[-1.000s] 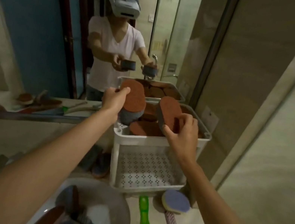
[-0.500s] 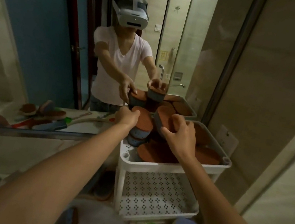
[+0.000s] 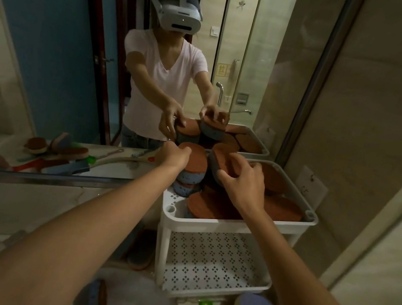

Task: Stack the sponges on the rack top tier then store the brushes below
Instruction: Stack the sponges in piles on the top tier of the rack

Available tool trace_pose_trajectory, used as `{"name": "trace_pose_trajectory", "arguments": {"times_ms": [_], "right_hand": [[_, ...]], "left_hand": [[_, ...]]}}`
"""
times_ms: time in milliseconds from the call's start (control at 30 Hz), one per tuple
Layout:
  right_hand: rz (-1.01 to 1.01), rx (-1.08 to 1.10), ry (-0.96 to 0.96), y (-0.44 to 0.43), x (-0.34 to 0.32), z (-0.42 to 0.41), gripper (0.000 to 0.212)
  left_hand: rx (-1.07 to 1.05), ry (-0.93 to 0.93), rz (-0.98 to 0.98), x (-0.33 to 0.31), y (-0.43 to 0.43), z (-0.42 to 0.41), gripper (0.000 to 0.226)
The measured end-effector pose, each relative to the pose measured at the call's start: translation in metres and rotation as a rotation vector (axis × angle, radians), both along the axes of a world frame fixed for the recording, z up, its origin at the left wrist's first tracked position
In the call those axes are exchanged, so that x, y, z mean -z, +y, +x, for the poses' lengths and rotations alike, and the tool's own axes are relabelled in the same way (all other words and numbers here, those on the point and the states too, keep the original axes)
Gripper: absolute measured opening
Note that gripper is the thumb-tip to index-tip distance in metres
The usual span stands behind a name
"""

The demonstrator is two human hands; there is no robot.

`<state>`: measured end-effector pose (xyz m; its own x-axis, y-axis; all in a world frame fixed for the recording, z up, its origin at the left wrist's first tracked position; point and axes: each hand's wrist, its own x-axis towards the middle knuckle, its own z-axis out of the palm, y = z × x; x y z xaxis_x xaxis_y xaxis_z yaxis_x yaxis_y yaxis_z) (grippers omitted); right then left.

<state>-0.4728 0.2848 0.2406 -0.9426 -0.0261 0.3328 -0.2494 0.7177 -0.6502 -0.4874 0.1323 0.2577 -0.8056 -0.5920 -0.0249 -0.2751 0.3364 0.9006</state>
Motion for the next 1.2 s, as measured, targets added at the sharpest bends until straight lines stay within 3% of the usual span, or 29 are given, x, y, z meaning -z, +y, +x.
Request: {"name": "trace_pose_trajectory", "arguments": {"times_ms": [267,467,700,967,1100,1200], "right_hand": [[0.088,-0.015,-0.004,-0.011,-0.006,-0.008,0.050],[0.184,0.012,0.004,-0.018,-0.006,-0.006,0.048],[0.392,-0.035,0.002,-0.021,-0.005,-0.006,0.049],[0.599,-0.092,-0.066,-0.018,-0.005,-0.011,0.058],[0.543,-0.143,-0.141,-0.017,-0.018,-0.009,0.053],[0.383,-0.132,0.062,-0.013,-0.021,0.007,0.043]], "left_hand": [[0.081,-0.009,0.097,0.001,0.014,0.003,0.058],[0.115,0.014,0.126,0.004,0.010,0.005,0.055],[0.182,0.057,0.004,0.005,0.007,0.006,0.040],[0.223,0.024,-0.110,0.004,0.009,0.007,0.041],[0.223,-0.019,-0.199,-0.002,0.008,0.013,0.042],[0.182,-0.001,-0.292,-0.012,0.010,0.023,0.046]]}}
